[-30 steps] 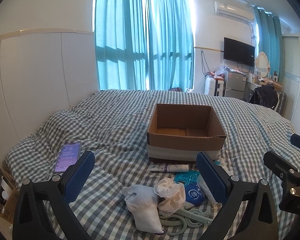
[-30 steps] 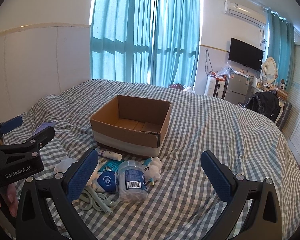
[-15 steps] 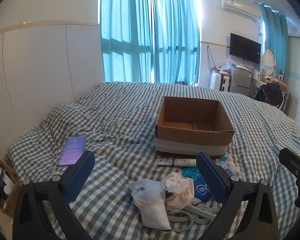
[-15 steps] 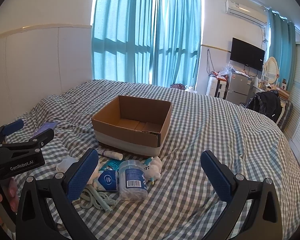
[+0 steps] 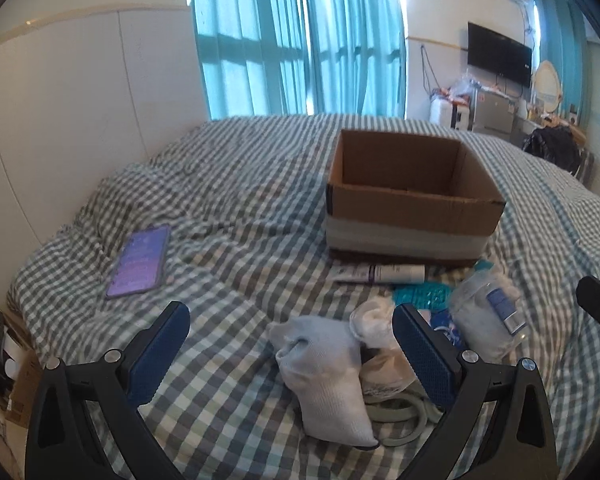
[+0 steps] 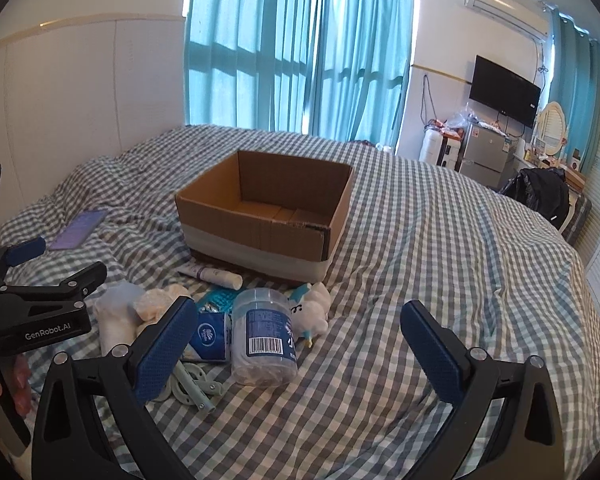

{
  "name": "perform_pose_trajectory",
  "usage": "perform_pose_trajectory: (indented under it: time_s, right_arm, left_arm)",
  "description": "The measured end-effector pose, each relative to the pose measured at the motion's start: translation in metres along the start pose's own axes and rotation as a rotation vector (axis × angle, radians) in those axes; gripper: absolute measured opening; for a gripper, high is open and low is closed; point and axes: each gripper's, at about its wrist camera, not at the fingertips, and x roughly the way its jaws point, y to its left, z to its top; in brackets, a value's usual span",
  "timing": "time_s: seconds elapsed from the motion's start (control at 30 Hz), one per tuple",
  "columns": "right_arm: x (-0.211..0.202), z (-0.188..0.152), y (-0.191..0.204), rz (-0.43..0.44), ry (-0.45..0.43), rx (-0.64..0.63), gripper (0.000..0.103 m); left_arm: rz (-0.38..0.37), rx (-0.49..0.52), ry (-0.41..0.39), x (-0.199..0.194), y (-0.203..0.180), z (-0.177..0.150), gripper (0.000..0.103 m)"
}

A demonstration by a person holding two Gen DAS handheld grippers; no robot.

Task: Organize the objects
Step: 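Grasp the white mesh bundle with left gripper while right grasps the clear jar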

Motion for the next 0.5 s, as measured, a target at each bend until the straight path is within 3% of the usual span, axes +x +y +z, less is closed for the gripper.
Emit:
perform_pose_trajectory:
  time_s: [0.23,0.37,0.43,0.5]
  right_arm:
    - [0.06,-0.02,-0.003,0.052,0.15,0.022,0.085]
    - [0.086,-0.029,-0.001,0.082,0.206,0.024,0.079]
    - [0.094,-0.032,0.001,0.125,0.222,0.039,0.079]
    - [0.101,-0.034,0.006,0.145,0.242,0.022,0.076]
  left_arm:
    - [-0.022,0.078,0.096,0.036,-0.018,-0.019,0.1]
    - [-0.059,0.057,0.167,0.058,-0.02,-0.034,0.1]
    - [-0.065,0.074,0.198,0.068,-0.024,-0.04,0.091]
    - [-0.078,0.076,0.22,0.074,-0.024,-0.044,0.073]
